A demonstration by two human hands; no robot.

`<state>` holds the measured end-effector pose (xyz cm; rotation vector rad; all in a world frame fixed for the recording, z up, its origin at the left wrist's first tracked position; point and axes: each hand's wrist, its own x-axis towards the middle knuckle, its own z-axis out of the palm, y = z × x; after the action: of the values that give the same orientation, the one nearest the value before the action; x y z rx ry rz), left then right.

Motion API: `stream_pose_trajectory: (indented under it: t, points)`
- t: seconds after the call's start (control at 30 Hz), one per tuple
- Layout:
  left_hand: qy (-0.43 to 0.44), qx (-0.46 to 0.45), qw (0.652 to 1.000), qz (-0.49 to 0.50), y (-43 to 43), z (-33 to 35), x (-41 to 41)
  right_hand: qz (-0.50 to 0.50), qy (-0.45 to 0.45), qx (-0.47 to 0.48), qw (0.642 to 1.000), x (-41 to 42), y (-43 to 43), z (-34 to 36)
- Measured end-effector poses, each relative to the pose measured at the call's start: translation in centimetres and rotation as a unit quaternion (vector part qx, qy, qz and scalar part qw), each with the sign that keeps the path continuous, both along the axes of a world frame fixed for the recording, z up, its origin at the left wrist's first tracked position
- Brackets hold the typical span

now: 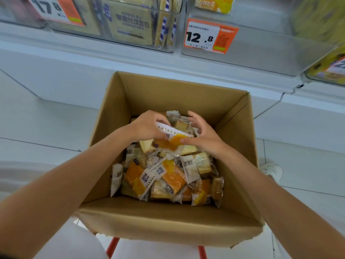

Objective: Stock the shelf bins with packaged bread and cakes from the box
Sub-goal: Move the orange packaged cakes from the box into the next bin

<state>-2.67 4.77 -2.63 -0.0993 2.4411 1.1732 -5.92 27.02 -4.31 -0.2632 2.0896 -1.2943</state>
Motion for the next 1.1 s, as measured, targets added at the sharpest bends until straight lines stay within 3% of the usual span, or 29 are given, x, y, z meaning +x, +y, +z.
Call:
stream_pose_trajectory:
  t: [0.07,0.17,0.23,0.3,0.37,0.43,0.53,0.6,0.7,0.83,0.9,1.0,1.1]
  points:
    - [0.036,0.017,0.999,-0.006,0.8,0.8,-0.8,0.003,0.009,-0.027,1.000,0.2,-0.8,0.2]
    - [0.062,0.102,0.966,0.229,0.9,0.5,-0.9,-0.136,-0.071,-0.103,0.983,-0.1,-1.0,-0.4]
    - [-0.072,0.157,0.934,0.314,0.6,-0.4,-0.1,-0.212,-0.182,-0.190,0.941,0.0,-0.7,-1.4]
    - [-0.243,0.296,0.873,0.302,0.6,-1.8,1.3,-0.225,-0.257,-0.228,0.912,0.4,-0.8,-2.4]
    - [-0.258,0.350,0.839,0.328,0.2,-3.3,2.4,-0.205,-0.295,-0.224,0.906,0.8,-0.6,-3.4]
    - [-0.211,0.329,0.825,0.408,-0.9,-4.8,3.0,-0.166,-0.287,-0.163,0.929,1.3,0.2,-4.6]
    - [-0.150,0.262,0.835,0.460,-2.6,-5.9,3.8,-0.008,-0.171,0.076,0.982,2.5,1.0,-7.6]
    - [-0.135,0.243,0.839,0.468,-3.2,-6.3,4.2,0.100,-0.123,0.174,0.972,3.6,0.9,-10.1]
    - [-0.156,0.287,0.818,0.472,-3.7,-6.5,4.7,0.203,-0.046,0.253,0.945,5.0,-0.6,-13.3]
    - [-0.171,0.341,0.805,0.454,-3.8,-6.1,5.2,0.199,0.004,0.367,0.909,5.7,-3.6,-15.2]
    - [-0.164,0.352,0.806,0.447,-3.6,-5.8,5.3,0.181,-0.033,0.342,0.922,5.7,-4.2,-15.1]
    - [-0.140,0.333,0.819,0.446,-3.5,-5.7,5.0,0.120,-0.114,0.208,0.964,5.3,-3.2,-12.7]
    - [-0.116,0.325,0.824,0.449,-3.1,-4.9,4.5,0.005,-0.113,0.112,0.987,2.8,-1.1,-8.1]
